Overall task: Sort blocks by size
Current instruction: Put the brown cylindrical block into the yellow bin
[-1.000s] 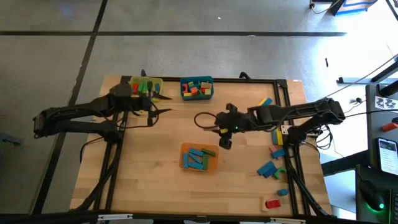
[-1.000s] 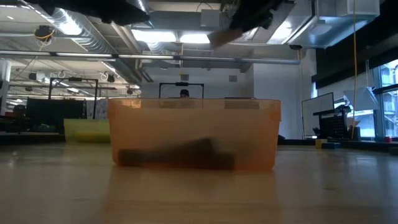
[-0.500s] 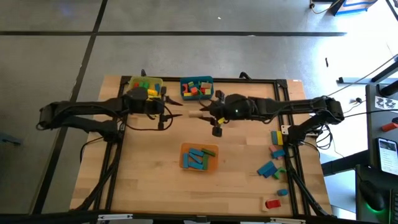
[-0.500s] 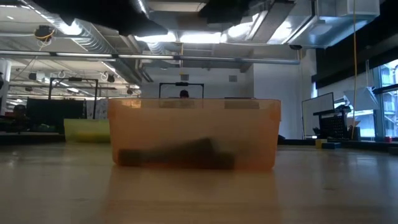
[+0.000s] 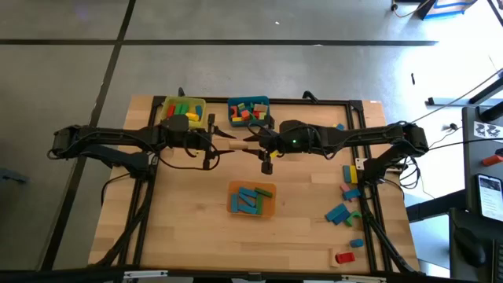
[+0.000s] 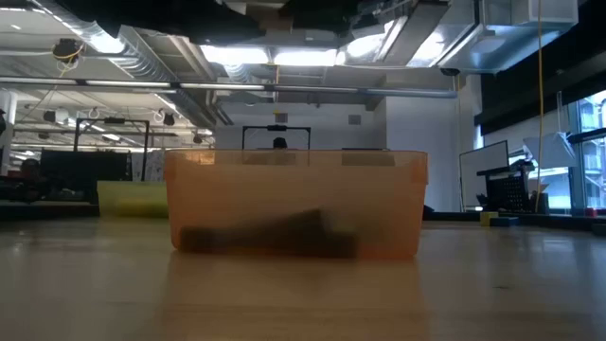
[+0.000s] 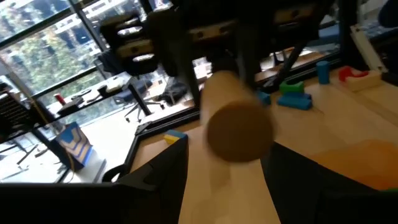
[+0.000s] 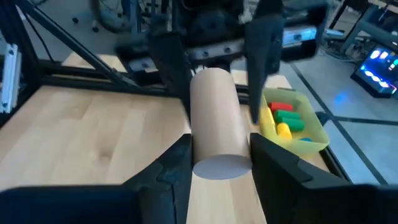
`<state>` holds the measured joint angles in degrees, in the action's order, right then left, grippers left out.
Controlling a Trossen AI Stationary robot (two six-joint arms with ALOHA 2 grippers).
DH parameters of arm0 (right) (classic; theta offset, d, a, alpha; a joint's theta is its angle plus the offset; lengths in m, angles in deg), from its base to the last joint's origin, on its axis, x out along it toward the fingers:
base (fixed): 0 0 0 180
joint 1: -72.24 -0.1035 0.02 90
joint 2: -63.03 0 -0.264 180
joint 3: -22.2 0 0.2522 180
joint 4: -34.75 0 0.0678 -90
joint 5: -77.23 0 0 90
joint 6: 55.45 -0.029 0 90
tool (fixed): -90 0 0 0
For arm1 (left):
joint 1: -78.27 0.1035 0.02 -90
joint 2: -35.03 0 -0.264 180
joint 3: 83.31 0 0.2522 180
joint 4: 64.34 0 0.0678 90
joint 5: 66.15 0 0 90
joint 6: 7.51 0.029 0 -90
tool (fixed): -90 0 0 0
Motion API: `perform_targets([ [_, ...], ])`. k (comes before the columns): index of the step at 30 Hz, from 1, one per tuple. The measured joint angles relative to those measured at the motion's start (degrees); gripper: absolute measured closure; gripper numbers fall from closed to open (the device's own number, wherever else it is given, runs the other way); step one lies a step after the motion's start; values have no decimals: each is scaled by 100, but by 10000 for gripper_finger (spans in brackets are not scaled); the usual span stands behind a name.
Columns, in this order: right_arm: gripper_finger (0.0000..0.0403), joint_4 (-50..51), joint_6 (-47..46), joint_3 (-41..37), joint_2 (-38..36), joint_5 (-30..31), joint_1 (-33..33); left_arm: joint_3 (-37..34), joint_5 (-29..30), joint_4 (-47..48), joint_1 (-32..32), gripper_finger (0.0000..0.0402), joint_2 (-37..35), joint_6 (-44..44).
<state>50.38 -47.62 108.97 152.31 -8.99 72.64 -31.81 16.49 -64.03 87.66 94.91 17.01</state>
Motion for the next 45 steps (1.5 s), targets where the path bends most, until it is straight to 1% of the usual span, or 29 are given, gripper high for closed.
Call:
perform_targets([
  [7,263,-131,38,-7,205,10,0,0,-1,-231,-164,219,-1,-13],
  [23,263,-393,149,-7,224,-36,0,0,7,-52,-188,221,-2,33],
  [26,263,-378,149,-7,224,-36,0,0,7,-92,-188,238,-2,25],
  [30,257,-384,147,-7,224,-35,0,0,31,-159,-186,275,-3,-2],
  [31,255,-390,146,-7,224,-34,0,0,31,-172,-184,281,-4,-4],
  [38,227,-398,137,-7,224,16,0,0,98,-205,-188,282,-9,-50],
  [41,204,-270,100,-7,178,42,-2,0,411,-80,-190,278,-56,-119],
  [45,163,37,-31,-4,-47,116,0,0,1012,272,-184,281,-263,-28],
])
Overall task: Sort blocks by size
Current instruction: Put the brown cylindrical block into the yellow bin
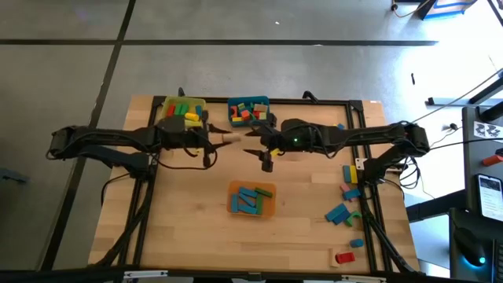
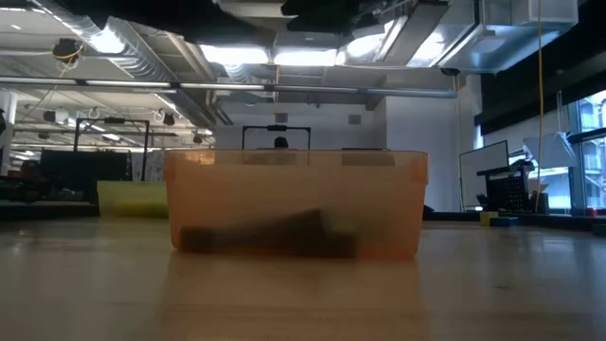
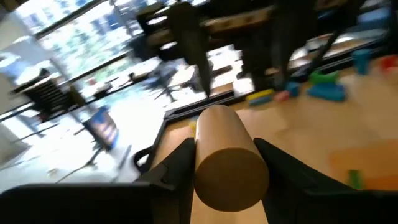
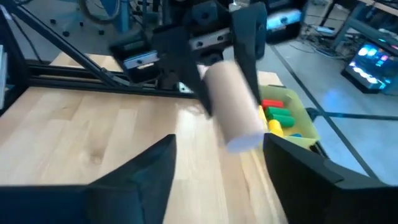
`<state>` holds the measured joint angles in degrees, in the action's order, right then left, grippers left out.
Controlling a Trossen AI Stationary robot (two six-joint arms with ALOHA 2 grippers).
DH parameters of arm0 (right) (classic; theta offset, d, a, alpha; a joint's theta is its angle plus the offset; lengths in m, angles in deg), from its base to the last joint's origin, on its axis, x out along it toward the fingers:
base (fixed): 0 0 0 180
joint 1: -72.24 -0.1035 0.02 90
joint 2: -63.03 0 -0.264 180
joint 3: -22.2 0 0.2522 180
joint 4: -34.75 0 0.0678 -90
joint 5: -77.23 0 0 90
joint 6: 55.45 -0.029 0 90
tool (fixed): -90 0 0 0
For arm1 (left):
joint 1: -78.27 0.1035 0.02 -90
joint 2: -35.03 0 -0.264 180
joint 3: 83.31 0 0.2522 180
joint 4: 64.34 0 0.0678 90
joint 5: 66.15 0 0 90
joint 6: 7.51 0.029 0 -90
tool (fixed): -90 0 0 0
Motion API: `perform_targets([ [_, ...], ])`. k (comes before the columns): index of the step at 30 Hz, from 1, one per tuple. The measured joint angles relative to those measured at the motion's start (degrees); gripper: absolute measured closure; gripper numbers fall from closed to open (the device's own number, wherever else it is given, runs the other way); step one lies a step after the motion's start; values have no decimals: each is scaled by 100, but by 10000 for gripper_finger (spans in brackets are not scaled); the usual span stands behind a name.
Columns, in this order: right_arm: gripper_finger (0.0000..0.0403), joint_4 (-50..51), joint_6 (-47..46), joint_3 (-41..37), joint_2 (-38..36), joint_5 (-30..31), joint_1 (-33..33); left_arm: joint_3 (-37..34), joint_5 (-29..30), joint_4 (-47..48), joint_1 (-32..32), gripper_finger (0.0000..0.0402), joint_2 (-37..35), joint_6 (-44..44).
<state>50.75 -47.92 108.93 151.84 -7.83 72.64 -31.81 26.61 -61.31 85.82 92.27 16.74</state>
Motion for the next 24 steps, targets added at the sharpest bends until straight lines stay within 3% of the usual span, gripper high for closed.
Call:
perform_targets([
  [5,126,197,-5,4,-114,338,0,0,991,495,0,279,-457,-29],
  [11,114,244,-12,4,-122,320,0,0,2552,1016,105,279,-912,-315],
  [17,116,231,-18,4,-122,311,0,0,3005,1744,709,278,-1113,-972],
  [24,116,223,-17,4,-122,313,0,0,3062,2298,1742,277,-1026,-1540],
])
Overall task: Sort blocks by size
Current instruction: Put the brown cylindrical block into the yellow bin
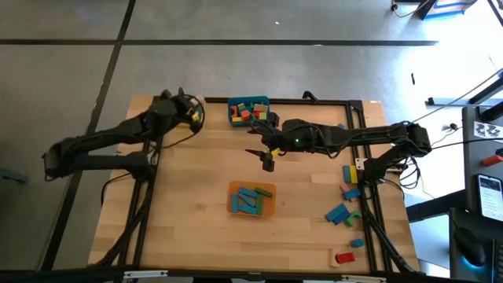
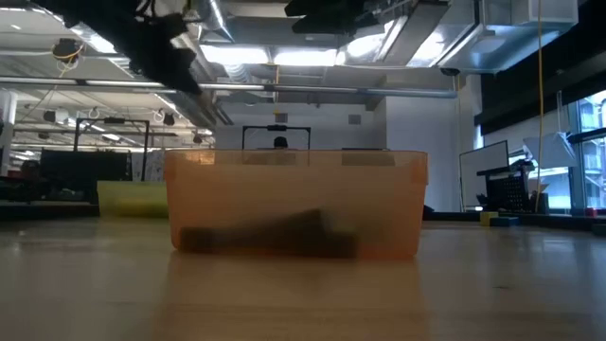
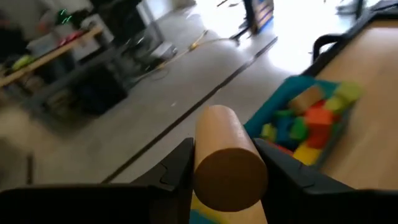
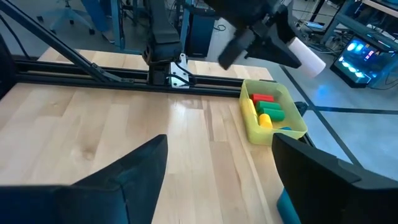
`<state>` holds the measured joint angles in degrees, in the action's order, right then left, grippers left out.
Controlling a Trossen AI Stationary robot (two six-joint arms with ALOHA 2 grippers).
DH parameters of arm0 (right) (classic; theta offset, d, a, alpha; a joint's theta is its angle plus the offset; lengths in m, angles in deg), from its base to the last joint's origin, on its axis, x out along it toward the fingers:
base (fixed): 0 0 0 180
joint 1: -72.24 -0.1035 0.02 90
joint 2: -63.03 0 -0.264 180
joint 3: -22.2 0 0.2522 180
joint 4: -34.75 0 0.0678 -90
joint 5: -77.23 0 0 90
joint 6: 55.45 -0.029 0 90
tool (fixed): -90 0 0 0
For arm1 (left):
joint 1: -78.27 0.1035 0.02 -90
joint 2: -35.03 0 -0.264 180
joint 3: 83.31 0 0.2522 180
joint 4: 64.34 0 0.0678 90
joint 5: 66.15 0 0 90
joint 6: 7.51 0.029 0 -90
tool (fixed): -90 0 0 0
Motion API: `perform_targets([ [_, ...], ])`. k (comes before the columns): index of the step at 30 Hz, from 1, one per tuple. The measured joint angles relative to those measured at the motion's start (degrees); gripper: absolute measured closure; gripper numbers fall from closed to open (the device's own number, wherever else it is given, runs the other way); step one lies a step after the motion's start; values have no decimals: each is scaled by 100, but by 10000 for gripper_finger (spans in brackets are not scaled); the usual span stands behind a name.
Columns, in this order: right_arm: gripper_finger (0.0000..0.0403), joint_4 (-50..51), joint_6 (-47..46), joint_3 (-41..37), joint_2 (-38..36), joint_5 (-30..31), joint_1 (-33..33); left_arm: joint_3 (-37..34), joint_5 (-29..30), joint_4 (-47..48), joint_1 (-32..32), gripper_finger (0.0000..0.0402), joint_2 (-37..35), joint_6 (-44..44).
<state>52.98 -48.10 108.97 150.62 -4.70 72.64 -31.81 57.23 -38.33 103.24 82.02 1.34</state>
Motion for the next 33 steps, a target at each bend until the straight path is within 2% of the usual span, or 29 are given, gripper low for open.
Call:
perform_targets([
  [10,116,0,-1,0,0,0,0,-2,-78,366,1162,276,363,-572],
  [17,116,-2,0,0,0,0,0,-2,-933,520,1932,275,1030,-831],
  [21,116,-3,0,0,0,0,0,3,-1230,528,2305,275,1394,-847],
  [27,116,-7,0,0,0,-7,0,33,-1527,549,2601,275,1691,-941],
  [33,116,0,0,0,0,-8,0,35,-1545,557,2710,274,1814,-928],
])
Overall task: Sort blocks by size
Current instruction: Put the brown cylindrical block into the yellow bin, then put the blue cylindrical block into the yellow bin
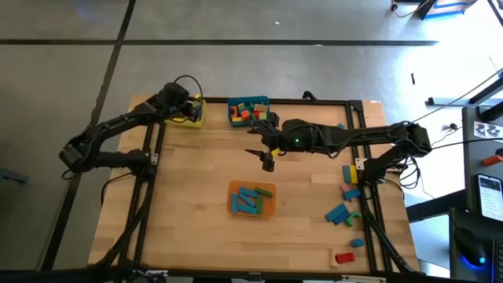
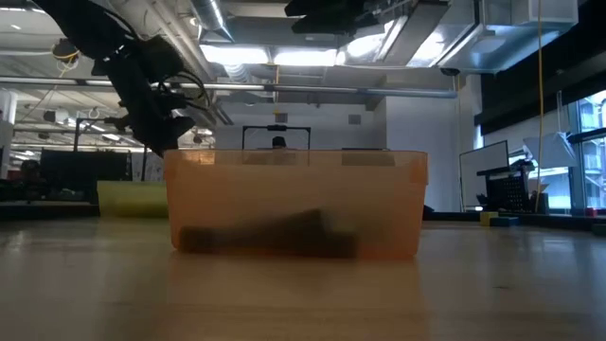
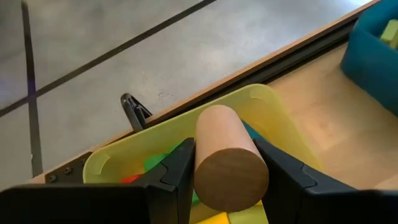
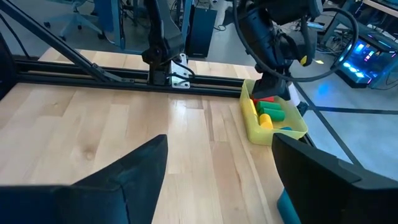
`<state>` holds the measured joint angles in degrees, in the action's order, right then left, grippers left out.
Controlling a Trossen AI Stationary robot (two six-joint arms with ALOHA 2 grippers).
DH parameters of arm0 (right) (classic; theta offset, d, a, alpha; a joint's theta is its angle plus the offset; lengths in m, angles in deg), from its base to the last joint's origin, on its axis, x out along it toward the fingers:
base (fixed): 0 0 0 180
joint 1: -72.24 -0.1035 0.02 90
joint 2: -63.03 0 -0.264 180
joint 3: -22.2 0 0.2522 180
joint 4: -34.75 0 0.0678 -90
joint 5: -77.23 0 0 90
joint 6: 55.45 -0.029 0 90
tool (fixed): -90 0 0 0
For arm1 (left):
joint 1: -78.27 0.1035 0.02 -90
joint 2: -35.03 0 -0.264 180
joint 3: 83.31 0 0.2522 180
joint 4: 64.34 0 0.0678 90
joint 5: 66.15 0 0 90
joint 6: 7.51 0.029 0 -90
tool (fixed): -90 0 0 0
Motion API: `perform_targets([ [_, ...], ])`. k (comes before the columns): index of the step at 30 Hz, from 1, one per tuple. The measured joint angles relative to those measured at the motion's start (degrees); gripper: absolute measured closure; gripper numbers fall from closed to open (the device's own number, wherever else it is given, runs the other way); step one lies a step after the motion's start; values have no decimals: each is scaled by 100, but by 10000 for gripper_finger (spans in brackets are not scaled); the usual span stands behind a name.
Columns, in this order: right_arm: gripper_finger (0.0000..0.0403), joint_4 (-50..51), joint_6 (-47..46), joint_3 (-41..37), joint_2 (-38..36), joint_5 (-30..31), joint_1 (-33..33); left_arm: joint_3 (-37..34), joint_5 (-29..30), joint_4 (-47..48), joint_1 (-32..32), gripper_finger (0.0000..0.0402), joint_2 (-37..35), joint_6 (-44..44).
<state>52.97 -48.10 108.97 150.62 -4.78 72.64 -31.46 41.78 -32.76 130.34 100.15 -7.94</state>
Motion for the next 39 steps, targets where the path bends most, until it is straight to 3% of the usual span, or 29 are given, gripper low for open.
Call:
perform_targets([
  [6,116,-1,0,0,1,-2,0,0,-55,-52,139,266,115,212],
  [13,116,0,0,0,2,-2,0,0,-150,-59,317,207,138,259],
  [18,116,0,0,0,2,-4,0,0,-173,-291,277,189,85,280],
  [30,116,2,0,0,2,-4,0,11,-656,-823,-526,196,-571,348],
  [39,116,-1,0,0,2,-4,0,11,-1276,-976,-1355,196,-643,539],
])
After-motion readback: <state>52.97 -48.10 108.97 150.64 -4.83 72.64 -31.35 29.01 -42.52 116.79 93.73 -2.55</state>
